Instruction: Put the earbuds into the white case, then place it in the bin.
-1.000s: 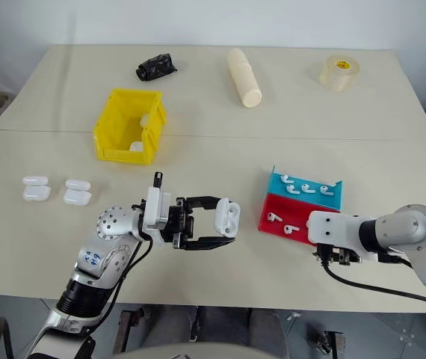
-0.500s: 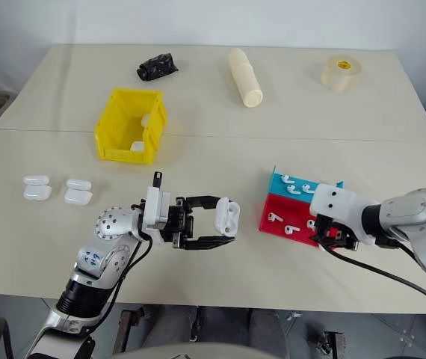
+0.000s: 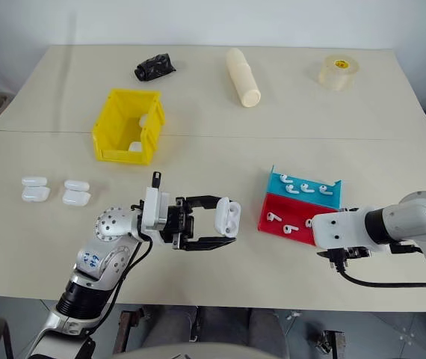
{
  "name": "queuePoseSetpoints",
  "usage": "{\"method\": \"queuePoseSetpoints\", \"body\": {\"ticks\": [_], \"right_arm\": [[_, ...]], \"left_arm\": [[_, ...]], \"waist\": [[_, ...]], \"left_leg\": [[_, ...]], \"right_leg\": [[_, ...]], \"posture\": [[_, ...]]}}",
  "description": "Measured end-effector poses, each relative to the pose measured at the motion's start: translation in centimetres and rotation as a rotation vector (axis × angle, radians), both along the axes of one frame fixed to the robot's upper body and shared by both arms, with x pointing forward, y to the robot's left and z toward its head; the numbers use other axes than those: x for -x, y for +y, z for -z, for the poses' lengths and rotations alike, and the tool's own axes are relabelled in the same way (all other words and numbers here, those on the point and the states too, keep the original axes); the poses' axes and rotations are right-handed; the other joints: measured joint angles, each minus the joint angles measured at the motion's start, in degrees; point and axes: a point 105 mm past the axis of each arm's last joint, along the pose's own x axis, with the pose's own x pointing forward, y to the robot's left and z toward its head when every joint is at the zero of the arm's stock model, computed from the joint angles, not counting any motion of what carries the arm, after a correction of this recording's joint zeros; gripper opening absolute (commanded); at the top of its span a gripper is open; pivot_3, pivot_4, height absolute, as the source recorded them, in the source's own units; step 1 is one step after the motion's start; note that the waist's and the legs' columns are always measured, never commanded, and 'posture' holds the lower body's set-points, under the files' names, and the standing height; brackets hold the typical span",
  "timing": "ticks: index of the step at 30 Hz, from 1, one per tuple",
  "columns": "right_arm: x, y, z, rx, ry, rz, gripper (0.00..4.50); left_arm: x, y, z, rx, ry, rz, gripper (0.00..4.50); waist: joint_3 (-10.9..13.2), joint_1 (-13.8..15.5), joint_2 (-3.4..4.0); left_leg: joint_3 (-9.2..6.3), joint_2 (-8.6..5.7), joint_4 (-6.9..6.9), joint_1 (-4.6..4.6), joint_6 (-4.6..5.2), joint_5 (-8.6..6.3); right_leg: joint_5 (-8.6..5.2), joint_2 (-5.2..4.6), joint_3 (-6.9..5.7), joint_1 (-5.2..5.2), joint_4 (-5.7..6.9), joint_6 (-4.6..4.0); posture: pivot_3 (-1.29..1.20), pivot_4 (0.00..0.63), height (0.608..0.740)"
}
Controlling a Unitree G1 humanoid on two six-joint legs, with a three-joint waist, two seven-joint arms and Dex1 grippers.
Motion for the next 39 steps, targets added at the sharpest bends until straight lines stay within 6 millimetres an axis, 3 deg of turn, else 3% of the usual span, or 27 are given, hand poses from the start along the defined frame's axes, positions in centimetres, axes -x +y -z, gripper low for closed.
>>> {"method": "queuePoseSetpoints", "body": {"ticks": [13,16,19,39], "right_arm": [[0.1,-1.2,1.0,0.095,0.029,-0.046,2.88],[0.2,-1.3,1.1,0.1,0.035,-0.047,2.23],[0.2,-1.2,1.2,0.097,0.037,-0.047,1.31],[0.0,-0.4,1.6,0.078,0.027,-0.087,1.31]], "left_arm": [[-0.1,-0.1,0.0,0.004,0.007,-0.011,2.78],[-0.1,-0.1,0.0,0.004,0.011,-0.014,2.78],[-0.1,-0.1,0.0,0.005,0.013,-0.015,2.78],[-0.1,0.0,-0.1,0.008,0.018,-0.014,2.78]], "waist": [[0.0,0.02,0.0],[0.0,0.02,0.0],[0.0,0.02,0.0],[0.0,0.02,0.0]], "left_leg": [[-0.01,-0.01,0.01,0.0,0.0,0.0],[-0.01,-0.01,0.01,0.0,0.0,0.0],[-0.01,-0.01,0.01,0.0,0.0,0.0],[-0.01,0.0,0.02,0.0,0.0,0.0]], "right_leg": [[0.0,0.0,0.01,0.0,0.0,0.0],[0.0,-0.01,0.0,0.0,0.0,0.0],[0.0,-0.01,0.01,0.0,0.0,0.0],[0.0,0.0,0.0,0.01,0.0,0.0]], "posture": [[0.0,0.15,0.74],[0.0,0.15,0.74],[0.0,0.15,0.74],[0.0,0.15,0.74]]}}
